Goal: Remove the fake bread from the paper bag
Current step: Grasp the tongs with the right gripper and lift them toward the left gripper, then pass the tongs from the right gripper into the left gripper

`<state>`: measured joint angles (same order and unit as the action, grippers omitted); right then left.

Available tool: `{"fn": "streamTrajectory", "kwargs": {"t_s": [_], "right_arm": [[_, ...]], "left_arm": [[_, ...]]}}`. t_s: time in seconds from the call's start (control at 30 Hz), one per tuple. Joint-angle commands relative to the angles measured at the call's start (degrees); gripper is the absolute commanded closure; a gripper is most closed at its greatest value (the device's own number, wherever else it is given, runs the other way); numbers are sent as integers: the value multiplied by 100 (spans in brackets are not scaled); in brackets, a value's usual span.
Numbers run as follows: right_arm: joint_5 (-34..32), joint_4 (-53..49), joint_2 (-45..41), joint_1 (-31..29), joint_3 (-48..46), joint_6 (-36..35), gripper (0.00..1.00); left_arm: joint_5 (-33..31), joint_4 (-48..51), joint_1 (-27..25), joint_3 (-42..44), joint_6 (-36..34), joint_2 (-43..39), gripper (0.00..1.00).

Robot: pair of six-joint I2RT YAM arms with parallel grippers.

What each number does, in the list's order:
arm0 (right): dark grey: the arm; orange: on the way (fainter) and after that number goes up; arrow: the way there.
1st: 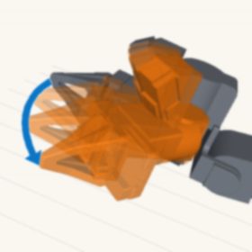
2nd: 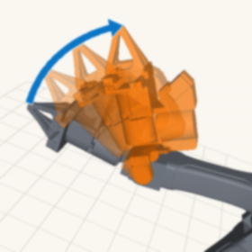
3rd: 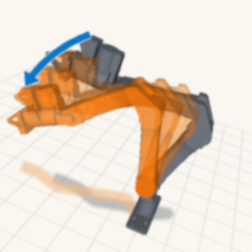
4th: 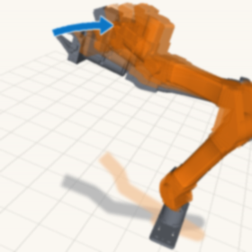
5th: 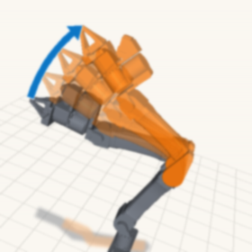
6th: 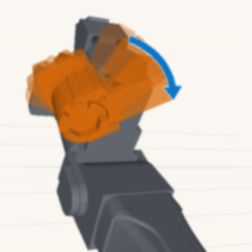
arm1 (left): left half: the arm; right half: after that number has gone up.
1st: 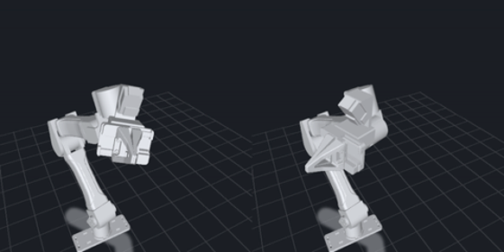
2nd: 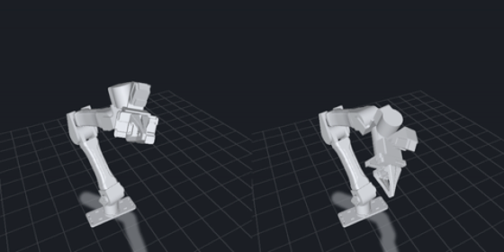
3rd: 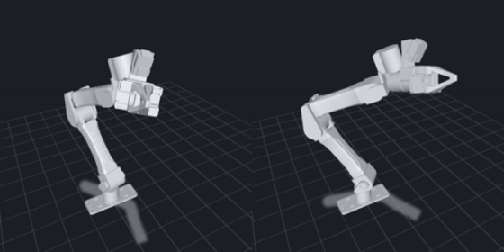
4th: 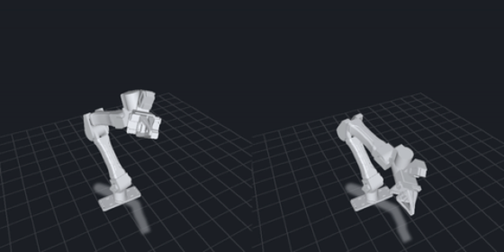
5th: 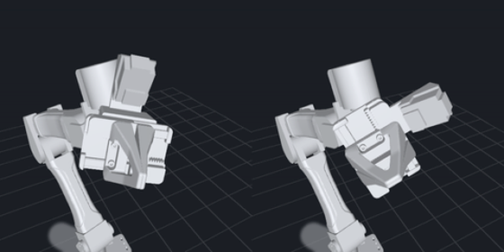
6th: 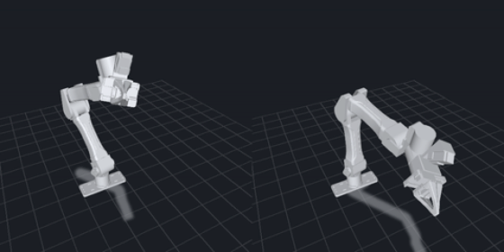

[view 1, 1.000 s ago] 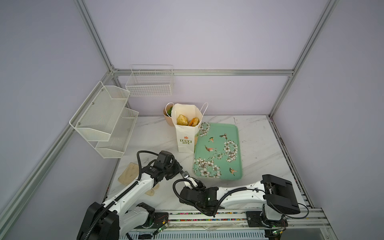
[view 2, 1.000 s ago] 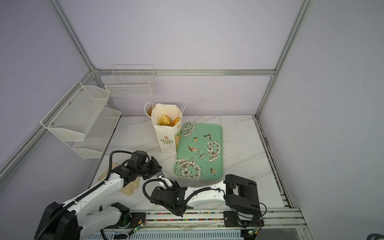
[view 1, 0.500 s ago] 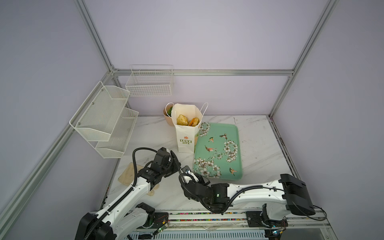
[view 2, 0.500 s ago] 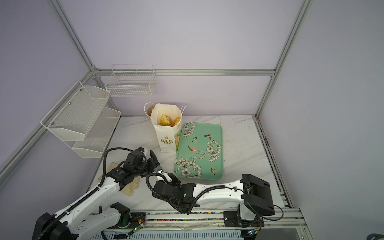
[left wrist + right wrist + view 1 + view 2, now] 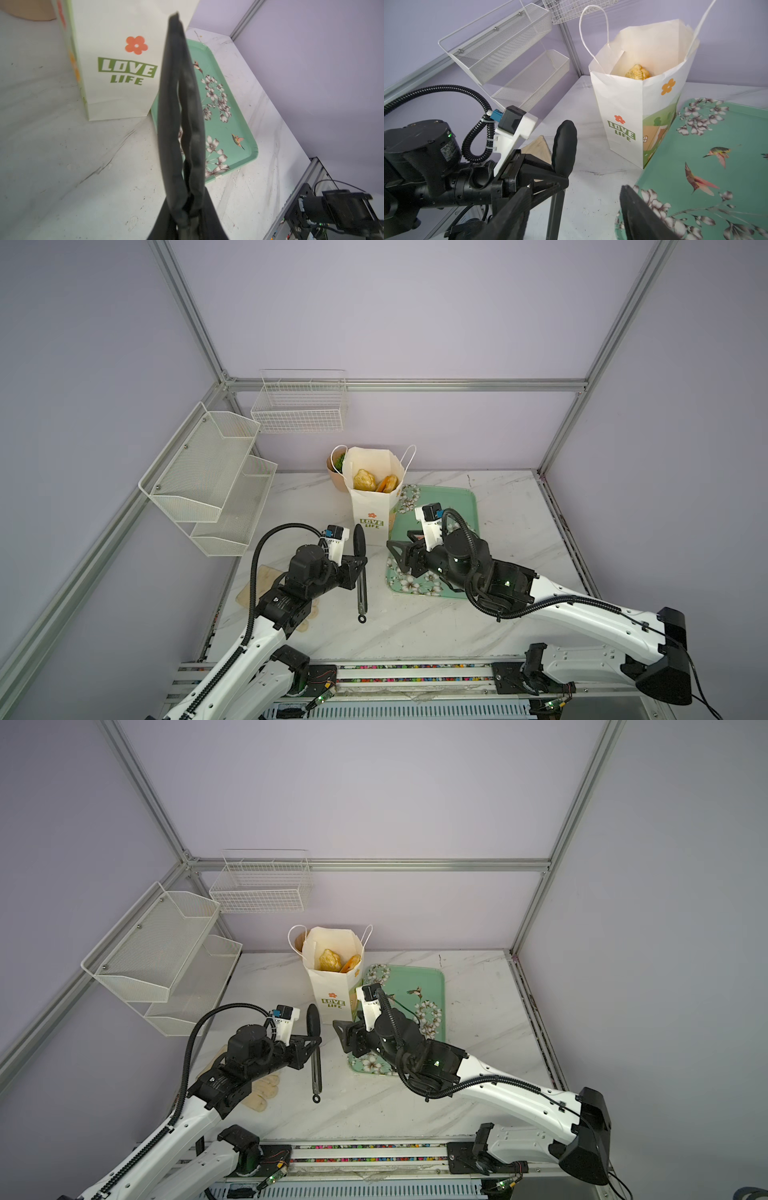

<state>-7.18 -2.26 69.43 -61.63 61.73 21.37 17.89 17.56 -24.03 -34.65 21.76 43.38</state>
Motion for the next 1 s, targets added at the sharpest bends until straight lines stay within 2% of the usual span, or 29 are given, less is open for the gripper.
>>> {"fn": "streamTrajectory", "kwargs": {"t_s": [0.0,0.13,0.43,0.67,0.83,0.97], "right_arm": [[1154,43,168,251,223,-9,29],[2111,343,299,488,161,-82,28],[3246,1168,-94,993,-413,-103,28],[4335,2211,-228,1206,-759,-218,27],[5119,2987,-35,1212,-858,-74,35],[5433,3247,89,1208,-830,42,47]], "left_arm": [[1007,-620,-3,-290,-1161,-73,100],[1785,-846,-6,-423,-1473,25,100],[2967,-1327,-5,-782,-1459,263,100],[3589,-1268,4,-1352,-1343,554,100],[4012,-1605,4,-1586,-982,709,100],[4313,-1836,4,-1671,-635,793,100]]}}
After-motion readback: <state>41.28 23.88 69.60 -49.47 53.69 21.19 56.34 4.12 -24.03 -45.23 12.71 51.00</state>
